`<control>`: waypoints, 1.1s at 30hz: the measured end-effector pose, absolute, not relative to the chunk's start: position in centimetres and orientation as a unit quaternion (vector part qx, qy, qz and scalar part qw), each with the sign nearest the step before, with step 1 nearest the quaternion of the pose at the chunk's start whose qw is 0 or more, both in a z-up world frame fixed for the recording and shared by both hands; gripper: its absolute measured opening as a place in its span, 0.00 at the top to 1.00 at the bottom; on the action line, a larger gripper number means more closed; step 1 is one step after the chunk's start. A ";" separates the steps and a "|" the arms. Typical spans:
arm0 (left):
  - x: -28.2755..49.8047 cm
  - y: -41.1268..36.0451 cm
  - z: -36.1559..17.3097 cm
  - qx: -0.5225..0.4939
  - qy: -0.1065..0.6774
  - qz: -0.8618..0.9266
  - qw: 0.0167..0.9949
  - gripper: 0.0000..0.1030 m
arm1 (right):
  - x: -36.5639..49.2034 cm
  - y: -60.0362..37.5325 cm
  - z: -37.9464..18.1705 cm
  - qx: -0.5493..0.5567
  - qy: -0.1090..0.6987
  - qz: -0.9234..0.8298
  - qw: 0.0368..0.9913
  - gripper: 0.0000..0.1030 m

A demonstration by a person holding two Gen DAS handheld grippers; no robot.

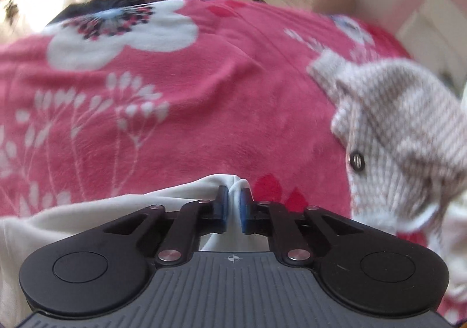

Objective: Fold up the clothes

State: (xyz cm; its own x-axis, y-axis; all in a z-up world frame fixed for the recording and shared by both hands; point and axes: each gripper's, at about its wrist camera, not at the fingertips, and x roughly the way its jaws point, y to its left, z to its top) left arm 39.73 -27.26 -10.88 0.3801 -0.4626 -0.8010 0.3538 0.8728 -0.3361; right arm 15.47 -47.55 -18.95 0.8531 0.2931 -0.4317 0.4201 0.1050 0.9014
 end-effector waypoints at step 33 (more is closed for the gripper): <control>26.9 1.1 -3.1 -0.132 0.540 -0.268 0.787 0.55 | 9.4 -35.7 -15.5 0.639 0.381 0.087 0.662 0.62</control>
